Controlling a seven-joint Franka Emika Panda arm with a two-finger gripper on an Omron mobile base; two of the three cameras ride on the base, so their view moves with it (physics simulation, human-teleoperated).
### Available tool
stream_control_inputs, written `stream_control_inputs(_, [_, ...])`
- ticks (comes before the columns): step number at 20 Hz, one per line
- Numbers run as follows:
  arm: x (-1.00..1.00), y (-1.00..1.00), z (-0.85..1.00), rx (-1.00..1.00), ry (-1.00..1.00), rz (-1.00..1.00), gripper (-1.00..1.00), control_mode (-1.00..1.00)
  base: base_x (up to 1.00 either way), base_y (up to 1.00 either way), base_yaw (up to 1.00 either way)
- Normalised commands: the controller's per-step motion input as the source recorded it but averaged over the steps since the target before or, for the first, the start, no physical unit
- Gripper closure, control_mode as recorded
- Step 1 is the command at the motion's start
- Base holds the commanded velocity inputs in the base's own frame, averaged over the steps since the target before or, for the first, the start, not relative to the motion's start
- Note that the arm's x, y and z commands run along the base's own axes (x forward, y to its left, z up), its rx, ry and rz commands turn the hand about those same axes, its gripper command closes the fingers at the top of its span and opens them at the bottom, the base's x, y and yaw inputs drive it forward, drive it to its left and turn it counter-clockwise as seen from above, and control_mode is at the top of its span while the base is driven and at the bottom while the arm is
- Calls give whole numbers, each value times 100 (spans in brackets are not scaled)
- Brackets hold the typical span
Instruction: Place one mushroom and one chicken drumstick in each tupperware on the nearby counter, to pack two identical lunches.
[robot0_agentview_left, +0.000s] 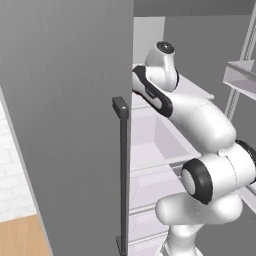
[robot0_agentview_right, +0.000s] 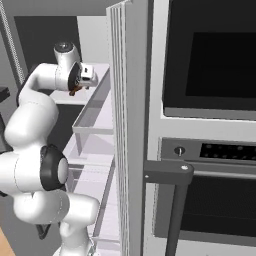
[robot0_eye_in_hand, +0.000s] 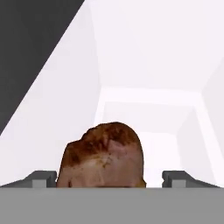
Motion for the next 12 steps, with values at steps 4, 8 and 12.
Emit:
stream_control_inputs(4, [21,0,-31,-6,5,0,100,-100,0,0,0])
stream_control_inputs(8, [9,1,-4,0,-4,0,100,-100,0,0,0])
stream_control_inputs(12, [-56,-8,4,4,-39,-3,100,-100,0,0,0])
